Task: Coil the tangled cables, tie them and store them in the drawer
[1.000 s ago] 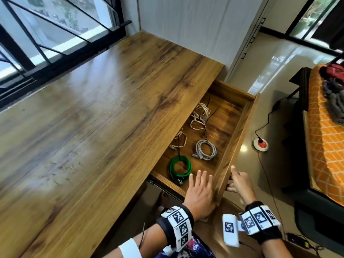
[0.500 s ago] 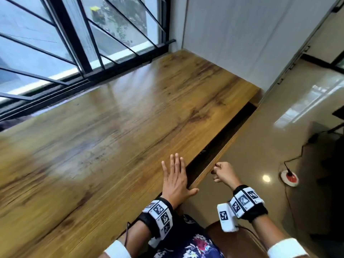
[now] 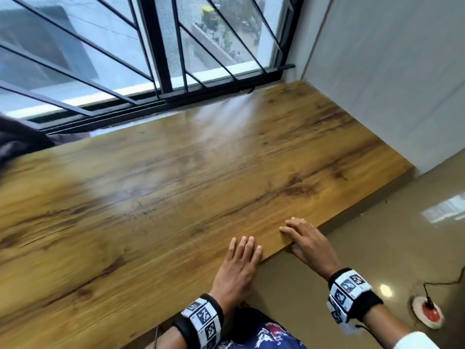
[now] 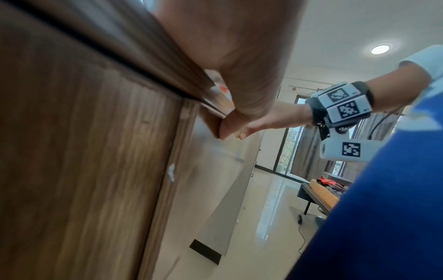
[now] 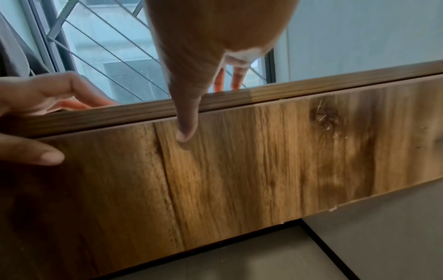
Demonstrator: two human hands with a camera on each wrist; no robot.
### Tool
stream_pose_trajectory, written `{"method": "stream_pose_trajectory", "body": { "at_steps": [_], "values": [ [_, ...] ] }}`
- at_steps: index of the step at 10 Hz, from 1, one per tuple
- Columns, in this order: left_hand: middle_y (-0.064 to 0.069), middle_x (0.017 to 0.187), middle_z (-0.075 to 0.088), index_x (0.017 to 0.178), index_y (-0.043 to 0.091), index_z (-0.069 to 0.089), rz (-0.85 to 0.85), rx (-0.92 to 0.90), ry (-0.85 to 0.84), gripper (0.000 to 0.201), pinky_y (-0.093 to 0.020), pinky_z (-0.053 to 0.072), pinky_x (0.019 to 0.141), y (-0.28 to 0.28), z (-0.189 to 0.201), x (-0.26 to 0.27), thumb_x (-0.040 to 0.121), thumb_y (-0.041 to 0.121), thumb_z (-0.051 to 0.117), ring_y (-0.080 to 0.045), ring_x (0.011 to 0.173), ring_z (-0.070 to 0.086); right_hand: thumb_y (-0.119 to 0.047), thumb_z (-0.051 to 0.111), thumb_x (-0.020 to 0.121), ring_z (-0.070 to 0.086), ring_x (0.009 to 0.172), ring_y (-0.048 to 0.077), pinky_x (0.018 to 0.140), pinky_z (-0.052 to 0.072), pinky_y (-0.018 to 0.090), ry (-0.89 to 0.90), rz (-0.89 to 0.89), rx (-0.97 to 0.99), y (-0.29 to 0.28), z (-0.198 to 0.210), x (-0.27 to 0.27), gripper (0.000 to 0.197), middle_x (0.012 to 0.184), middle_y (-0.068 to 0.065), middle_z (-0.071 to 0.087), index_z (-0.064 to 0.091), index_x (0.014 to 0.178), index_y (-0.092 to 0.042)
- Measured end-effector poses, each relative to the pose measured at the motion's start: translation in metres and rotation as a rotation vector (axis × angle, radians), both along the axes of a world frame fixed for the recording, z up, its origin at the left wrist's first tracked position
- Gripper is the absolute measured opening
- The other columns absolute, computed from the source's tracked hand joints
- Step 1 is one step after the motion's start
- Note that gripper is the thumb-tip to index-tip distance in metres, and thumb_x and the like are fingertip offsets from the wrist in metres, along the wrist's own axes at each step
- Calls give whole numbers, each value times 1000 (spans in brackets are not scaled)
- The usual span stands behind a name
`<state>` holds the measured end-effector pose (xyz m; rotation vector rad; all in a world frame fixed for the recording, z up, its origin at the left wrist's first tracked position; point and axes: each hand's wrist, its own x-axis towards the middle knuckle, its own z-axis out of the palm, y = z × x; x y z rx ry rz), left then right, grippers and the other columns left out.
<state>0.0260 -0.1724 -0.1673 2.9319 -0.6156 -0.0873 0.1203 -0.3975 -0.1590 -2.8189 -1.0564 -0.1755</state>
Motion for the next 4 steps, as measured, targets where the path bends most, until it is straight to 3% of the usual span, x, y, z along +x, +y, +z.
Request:
{"method": "stream_pose_trajectory", "body": {
  "at_steps": [2, 3, 4],
  "values": [
    [-14, 124, 59, 122, 12, 47, 23, 119, -96, 57, -45, 24, 108, -5, -11, 1, 68, 29, 53, -30, 118, 50, -37, 62, 74, 53, 106, 18, 90, 42, 31, -117, 155, 8, -8, -6, 23, 43, 104, 0, 66, 57, 114, -24],
    [-12, 124, 59, 121, 15, 48, 35, 113, -86, 56, -44, 27, 109, -6, -7, 2, 68, 30, 58, -27, 116, 55, -41, 60, 75, 52, 104, 20, 88, 42, 32, -108, 197, 41, -9, -4, 31, 44, 102, 1, 66, 56, 115, -23],
    [-4, 128, 56, 123, 22, 48, 46, 34, -112, 59, -38, 35, 110, -1, -3, 5, 68, 32, 68, -20, 119, 53, -45, 51, 78, 48, 104, 21, 91, 42, 34, -62, 166, 141, -8, -11, 23, 46, 109, 3, 54, 50, 117, -23]
  ]
}}
